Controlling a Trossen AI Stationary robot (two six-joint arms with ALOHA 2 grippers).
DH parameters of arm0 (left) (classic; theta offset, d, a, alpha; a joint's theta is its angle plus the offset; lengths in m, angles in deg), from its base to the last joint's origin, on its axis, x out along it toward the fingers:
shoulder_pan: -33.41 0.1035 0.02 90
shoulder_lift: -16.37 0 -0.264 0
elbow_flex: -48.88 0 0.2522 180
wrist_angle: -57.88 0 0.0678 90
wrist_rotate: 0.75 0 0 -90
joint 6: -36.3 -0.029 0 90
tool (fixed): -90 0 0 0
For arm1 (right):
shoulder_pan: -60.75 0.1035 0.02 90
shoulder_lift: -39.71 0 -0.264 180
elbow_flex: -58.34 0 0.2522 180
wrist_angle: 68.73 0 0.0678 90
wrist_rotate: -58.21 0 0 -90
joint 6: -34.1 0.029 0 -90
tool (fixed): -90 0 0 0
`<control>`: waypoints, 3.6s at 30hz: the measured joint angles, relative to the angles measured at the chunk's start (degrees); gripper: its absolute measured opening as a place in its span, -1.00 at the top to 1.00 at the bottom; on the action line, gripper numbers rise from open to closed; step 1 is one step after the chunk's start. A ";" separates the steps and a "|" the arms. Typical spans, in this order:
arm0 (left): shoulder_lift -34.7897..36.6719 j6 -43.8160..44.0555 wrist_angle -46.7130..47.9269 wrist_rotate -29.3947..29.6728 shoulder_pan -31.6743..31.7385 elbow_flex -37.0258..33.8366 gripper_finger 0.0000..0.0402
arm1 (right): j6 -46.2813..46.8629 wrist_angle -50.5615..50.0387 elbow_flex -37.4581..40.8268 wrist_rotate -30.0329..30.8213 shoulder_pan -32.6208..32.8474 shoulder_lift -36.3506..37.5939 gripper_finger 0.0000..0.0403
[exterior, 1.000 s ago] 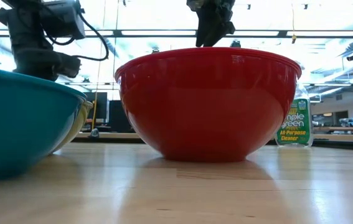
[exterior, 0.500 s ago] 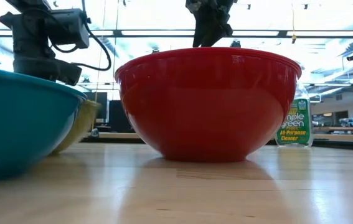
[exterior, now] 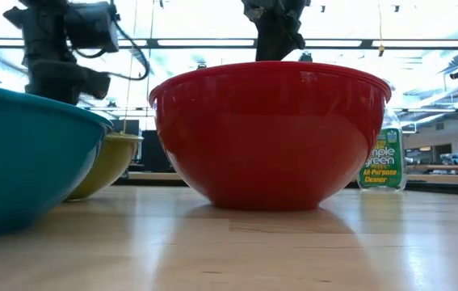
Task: Nest bowls inside each other by size order
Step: Stack the green bowl on top of the orange bowl, then stack the blue bowl on top of the green bowl
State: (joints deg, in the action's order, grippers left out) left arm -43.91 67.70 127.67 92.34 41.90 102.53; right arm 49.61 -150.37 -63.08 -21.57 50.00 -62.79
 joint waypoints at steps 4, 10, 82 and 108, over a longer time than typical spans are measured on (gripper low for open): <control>-0.11 -3.75 4.35 1.37 2.20 6.61 0.95 | 0.47 3.61 2.80 2.41 0.19 2.55 0.04; -1.30 -6.79 9.79 -2.08 2.86 16.57 0.95 | 0.72 11.14 13.46 3.68 0.17 11.22 0.11; -52.24 -38.28 2.71 -17.78 -7.53 63.95 -0.09 | 16.04 19.85 44.35 6.85 -0.30 43.17 0.13; -13.28 2.22 -14.96 -15.77 -23.23 11.24 0.14 | 12.65 23.48 44.35 6.23 -0.21 42.06 0.13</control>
State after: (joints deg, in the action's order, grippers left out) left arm -57.20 69.91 112.70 76.57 18.67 113.77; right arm 62.27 -126.88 -18.73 -15.35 49.79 -20.73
